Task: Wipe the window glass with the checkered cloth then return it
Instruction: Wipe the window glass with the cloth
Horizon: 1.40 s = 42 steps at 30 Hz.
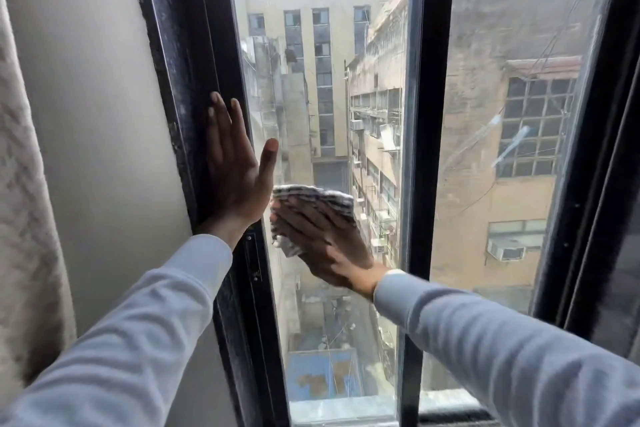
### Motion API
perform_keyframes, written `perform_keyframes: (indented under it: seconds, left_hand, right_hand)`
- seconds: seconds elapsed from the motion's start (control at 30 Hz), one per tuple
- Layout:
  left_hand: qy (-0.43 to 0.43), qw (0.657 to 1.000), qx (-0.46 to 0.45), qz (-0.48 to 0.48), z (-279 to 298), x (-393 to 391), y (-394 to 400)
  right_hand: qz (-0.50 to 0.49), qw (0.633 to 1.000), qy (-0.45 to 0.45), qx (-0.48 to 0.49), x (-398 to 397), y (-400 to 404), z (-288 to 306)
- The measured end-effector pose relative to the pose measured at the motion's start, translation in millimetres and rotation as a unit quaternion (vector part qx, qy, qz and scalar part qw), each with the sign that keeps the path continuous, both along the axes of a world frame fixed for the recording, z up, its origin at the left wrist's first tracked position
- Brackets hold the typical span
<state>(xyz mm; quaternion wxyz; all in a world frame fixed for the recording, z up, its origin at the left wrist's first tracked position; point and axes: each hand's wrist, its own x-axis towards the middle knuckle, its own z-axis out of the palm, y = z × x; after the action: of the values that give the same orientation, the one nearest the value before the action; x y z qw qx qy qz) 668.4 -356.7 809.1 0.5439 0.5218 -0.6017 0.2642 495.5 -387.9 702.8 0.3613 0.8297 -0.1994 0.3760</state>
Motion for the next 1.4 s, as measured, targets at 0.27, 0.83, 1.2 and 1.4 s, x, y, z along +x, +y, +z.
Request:
perform_keyframes:
  seconds: [0.27,0.83,1.2,1.4]
  left_hand:
    - [0.010,1.000,-0.009,-0.002,-1.7,1.5,-5.4]
    - [-0.348,0.934,0.084,-0.010,14.0,-205.8,-31.1]
    - [-0.371,0.906,0.122,0.161,3.2,-224.1,-44.0]
    - [-0.369,0.900,0.143,0.180,5.9,-231.4,-40.5]
  right_hand:
    - [-0.127,0.911,-0.391,0.038,-5.3,-17.1,41.6]
    - [-0.081,0.850,-0.485,0.189,-247.6,-55.2,102.6]
    - [-0.239,0.888,-0.377,0.110,-290.4,-109.8,55.1]
    - [-0.153,0.978,-0.121,0.073,-279.4,-94.0,-8.2]
